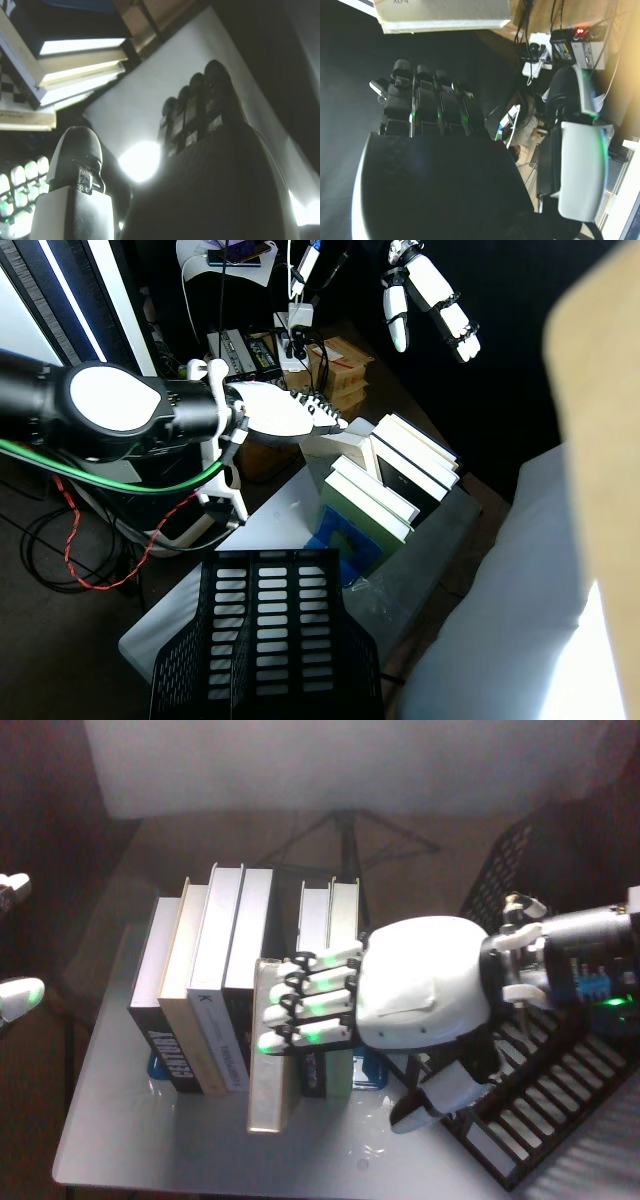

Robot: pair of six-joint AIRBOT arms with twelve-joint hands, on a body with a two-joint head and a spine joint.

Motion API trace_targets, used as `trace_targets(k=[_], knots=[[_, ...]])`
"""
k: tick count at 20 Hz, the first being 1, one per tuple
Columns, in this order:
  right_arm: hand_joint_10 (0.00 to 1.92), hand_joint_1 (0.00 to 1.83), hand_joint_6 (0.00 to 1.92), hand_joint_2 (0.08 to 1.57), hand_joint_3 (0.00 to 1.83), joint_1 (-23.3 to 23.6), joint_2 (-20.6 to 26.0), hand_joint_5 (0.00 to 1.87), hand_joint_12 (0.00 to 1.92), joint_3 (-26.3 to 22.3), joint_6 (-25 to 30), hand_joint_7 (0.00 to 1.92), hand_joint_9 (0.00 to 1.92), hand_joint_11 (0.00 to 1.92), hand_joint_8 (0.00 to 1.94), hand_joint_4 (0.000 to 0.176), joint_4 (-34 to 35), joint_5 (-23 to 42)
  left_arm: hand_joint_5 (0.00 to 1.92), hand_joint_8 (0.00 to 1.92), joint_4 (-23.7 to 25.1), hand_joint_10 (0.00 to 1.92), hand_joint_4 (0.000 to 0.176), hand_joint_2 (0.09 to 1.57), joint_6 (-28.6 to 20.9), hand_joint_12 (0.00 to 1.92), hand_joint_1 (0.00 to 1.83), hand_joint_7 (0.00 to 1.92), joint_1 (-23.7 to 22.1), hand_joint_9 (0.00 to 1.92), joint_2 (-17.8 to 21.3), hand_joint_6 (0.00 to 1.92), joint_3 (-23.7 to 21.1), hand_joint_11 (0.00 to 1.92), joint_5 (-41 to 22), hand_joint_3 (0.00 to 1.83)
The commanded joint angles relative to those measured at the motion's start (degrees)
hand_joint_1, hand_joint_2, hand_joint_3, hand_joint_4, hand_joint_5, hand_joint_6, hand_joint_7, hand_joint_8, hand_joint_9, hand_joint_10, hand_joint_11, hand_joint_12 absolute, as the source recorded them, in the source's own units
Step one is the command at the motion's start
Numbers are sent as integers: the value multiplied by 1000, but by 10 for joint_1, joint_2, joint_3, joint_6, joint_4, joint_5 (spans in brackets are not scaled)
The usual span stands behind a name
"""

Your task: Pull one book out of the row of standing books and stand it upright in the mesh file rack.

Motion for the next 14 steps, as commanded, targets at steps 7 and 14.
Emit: trace_targets(k=[7,14], knots=[[0,624,0,982,0,10,-54,0,0,31,-16,0,0,0,0,20,18,10,41,0,-29,0,0,1329,-8,0,527,0,17,0,10,4,0,0,-81,1],[0,740,0,931,0,10,-108,0,0,55,-38,0,0,0,0,0,-3,-2,69,0,-40,0,0,1291,-10,1,362,0,26,0,10,6,0,0,-84,0]])
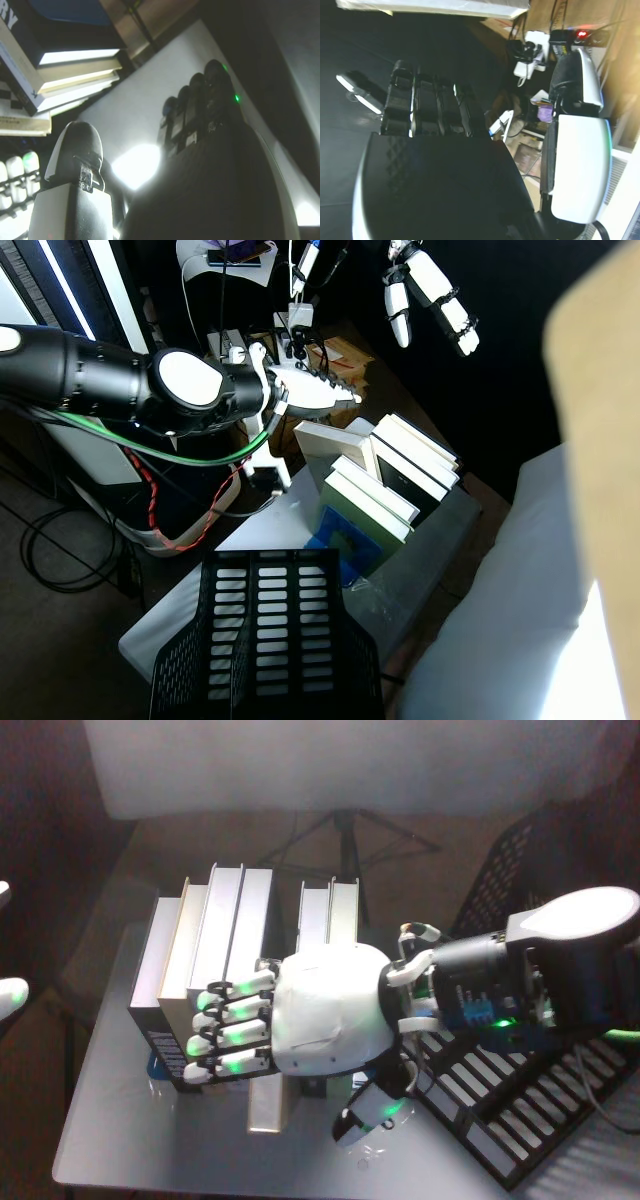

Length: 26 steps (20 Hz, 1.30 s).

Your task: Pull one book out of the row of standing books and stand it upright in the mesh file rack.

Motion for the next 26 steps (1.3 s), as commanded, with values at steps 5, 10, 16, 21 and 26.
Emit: trace_targets(k=[5,10,16,21,26], knots=[[0,831,0,980,0,2,-17,0,0,9,-8,0,0,0,0,31,7,10,91,5,-22,0,0,1283,-5,0,461,13,10,0,9,12,1,0,-76,0],[25,844,12,996,4,-4,-40,107,257,19,-25,68,108,0,6,32,7,-1,55,0,-35,0,0,1318,-14,0,477,0,27,0,14,0,-2,0,-92,8],[10,882,32,1050,3,-10,-56,139,6,27,-48,51,44,0,11,62,7,-16,49,1,-48,0,0,1314,-17,0,586,4,41,0,17,3,-7,0,-106,1],[46,1133,23,1081,13,-29,-70,385,52,39,-58,292,225,0,7,24,7,-35,74,7,-50,1,0,1311,-19,9,561,33,44,2,17,8,-7,16,-109,0],[46,1043,11,1094,0,-38,-87,422,348,54,-61,407,303,3,24,24,-8,-59,67,2,-51,0,0,1296,-19,299,612,15,45,0,14,1,-6,0,-109,1]])
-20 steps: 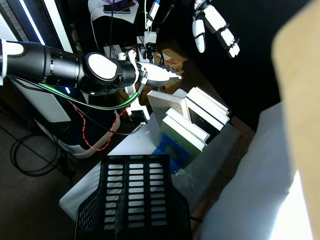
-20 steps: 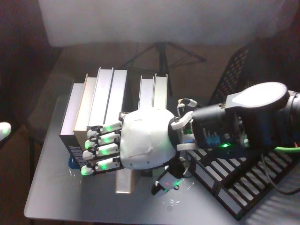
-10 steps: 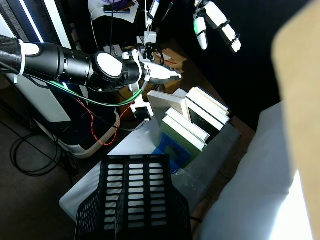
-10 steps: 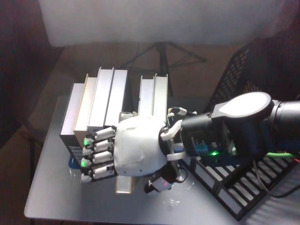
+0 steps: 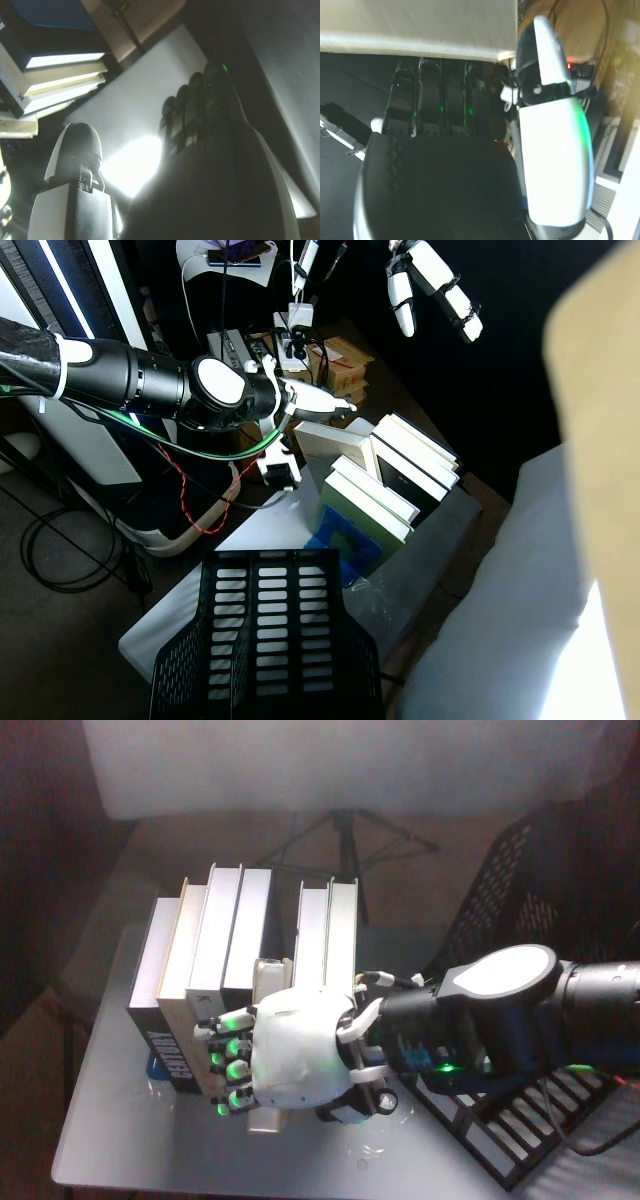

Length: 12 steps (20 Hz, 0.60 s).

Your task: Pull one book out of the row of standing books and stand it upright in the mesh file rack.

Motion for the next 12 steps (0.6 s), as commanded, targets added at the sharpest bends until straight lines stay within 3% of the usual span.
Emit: trace_targets(k=[1,2,3,4,5,6,7,8,9,10,12], knots=[[108,1057,61,1141,0,-3,-2,574,777,1,-3,528,430,0,42,9,3,15,75,1,-15,0,0,1293,-3,427,619,17,2,0,2,2,5,0,-69,0],[107,1034,70,1145,0,-3,-4,612,935,5,-3,524,402,0,24,17,0,10,79,1,-15,0,0,1287,-4,453,621,18,2,0,1,3,6,0,-70,0],[123,952,65,1169,5,-4,-5,607,1106,7,-3,502,390,0,9,43,-2,7,70,0,-15,0,0,1287,-4,450,581,9,2,0,1,1,6,0,-70,0],[164,966,75,1137,0,-5,-7,630,1191,10,-3,544,402,0,19,51,-4,4,65,0,-15,0,0,1287,-4,495,576,8,2,0,1,2,6,0,-70,0],[162,996,48,1098,0,-5,-9,575,856,12,-3,503,339,0,7,55,-5,1,75,3,-15,0,0,1285,-4,510,588,15,2,0,0,7,6,0,-70,0],[162,996,48,1098,0,-6,-10,575,856,13,-3,503,339,0,7,55,-7,-1,75,3,-15,0,0,1285,-4,510,588,15,3,0,-1,7,6,0,-70,0],[169,1002,39,1089,0,-6,-11,562,659,13,-3,493,319,0,2,57,-13,-6,78,3,-15,0,0,1285,-4,514,590,17,3,0,-2,8,7,0,-69,0],[169,1002,39,1089,0,-7,-14,562,659,16,-3,493,319,0,2,57,-15,-10,78,3,-15,0,0,1285,-5,514,590,17,3,0,-2,8,7,0,-69,0],[188,1045,33,1075,0,-8,-15,549,382,19,-3,463,286,0,1,26,-15,-12,92,1,-15,0,0,1279,-5,477,581,26,3,0,-2,5,7,0,-69,0],[214,1086,35,1080,0,-10,-18,561,797,21,-3,501,303,0,8,13,-15,-14,89,0,-15,0,0,1296,-5,422,551,21,3,0,-2,2,7,0,-69,1],[297,1086,92,1110,1,-13,-24,699,1083,26,-3,560,303,0,16,0,-23,-24,81,3,-15,0,0,1306,-6,354,556,12,3,0,-2,4,8,0,-69,1]])
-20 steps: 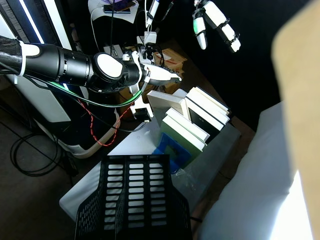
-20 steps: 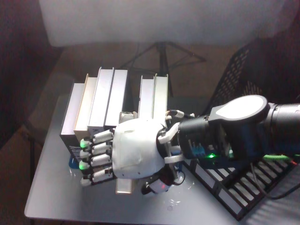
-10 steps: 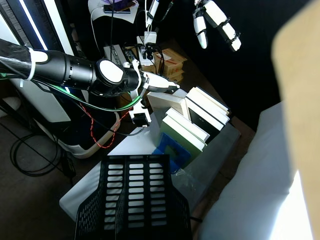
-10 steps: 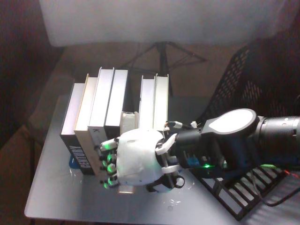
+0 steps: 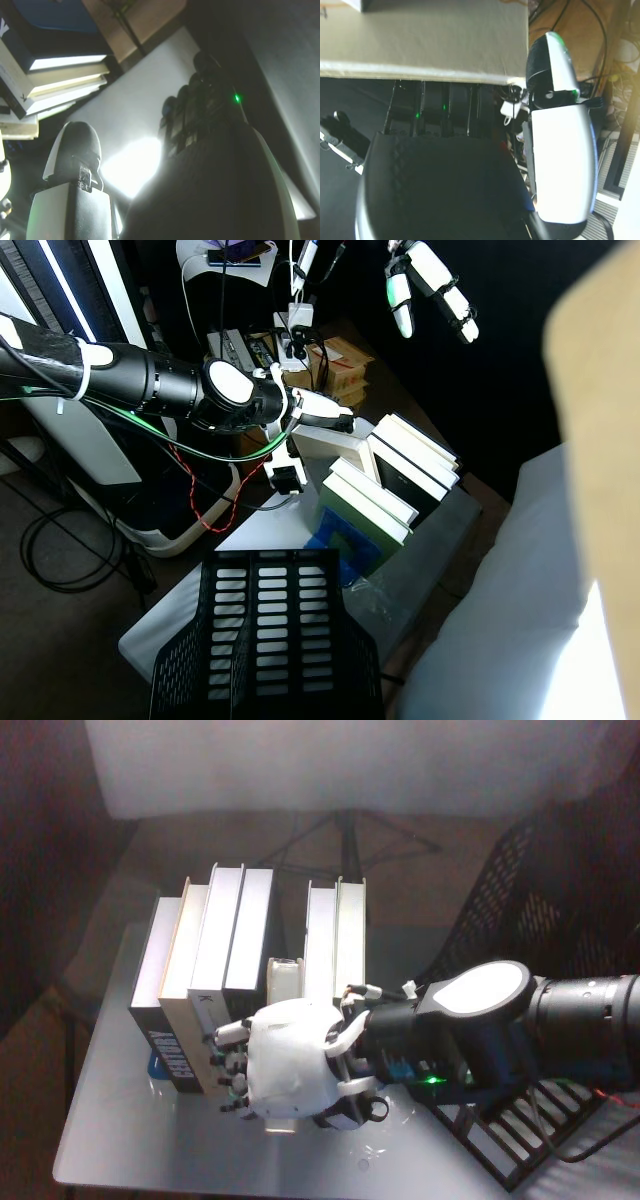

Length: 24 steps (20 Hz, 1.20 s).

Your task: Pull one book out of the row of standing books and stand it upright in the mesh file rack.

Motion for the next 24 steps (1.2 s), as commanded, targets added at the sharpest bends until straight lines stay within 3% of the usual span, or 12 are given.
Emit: trace_targets(k=[1,2,4,5,6,7,8,9,10,11,24], knots=[[505,1068,1094,1208,34,-5,2,743,1300,4,-4,553,164,0,11,0,-5,-5,87,1,-12,0,0,1308,-3,524,585,18,0,0,1,0,6,0,-69,0],[543,1048,1372,1264,12,-8,-2,683,1295,8,-4,535,124,0,5,0,-5,-9,87,2,-12,0,0,1311,-4,528,592,19,0,0,1,0,6,0,-69,1],[541,1091,1354,1246,0,-10,-5,723,1327,10,-4,569,126,0,10,0,-9,-15,94,5,-12,1,0,1322,-4,530,550,31,0,3,0,2,7,0,-68,5],[439,1059,1478,1303,0,-10,-5,636,1086,11,-4,490,78,0,5,0,-10,-16,91,1,-12,0,0,1331,-4,477,541,25,0,0,0,0,7,0,-68,4],[284,1189,854,1262,0,-11,-6,494,1063,11,-4,442,103,0,1,0,-11,-17,87,6,-12,0,0,1340,-4,264,522,8,0,0,-1,0,7,0,-68,3],[146,1166,505,1334,6,-11,-6,435,1280,11,-4,257,86,0,0,0,-11,-17,89,3,-12,0,0,1347,-4,142,508,7,0,0,-1,0,7,0,-68,4],[109,1147,297,1309,0,-11,-6,542,1442,11,-4,342,220,0,9,0,-13,-18,90,4,-12,0,0,1350,-4,119,488,14,0,0,-1,0,6,0,-68,4],[35,960,158,1386,6,-11,-6,501,662,11,-4,276,119,0,2,0,-14,-18,110,3,-12,7,0,1346,-4,209,499,35,0,25,-1,2,6,0,-69,1],[6,432,50,1409,6,-11,-6,344,156,11,-4,157,47,0,0,18,-16,-18,115,4,-12,10,0,1343,-4,227,500,41,0,35,-1,3,6,0,-70,0],[2,287,24,1423,9,-11,-6,312,30,10,-4,126,27,0,2,34,-19,-18,118,1,-12,1,0,1329,-5,62,538,38,0,6,-1,1,5,0,-71,0],[1,247,15,1429,8,-11,-5,305,0,-1,-4,119,22,0,1,38,-29,-20,165,6,-16,6,0,1309,-6,0,630,81,1,22,1,6,1,0,-78,0]])
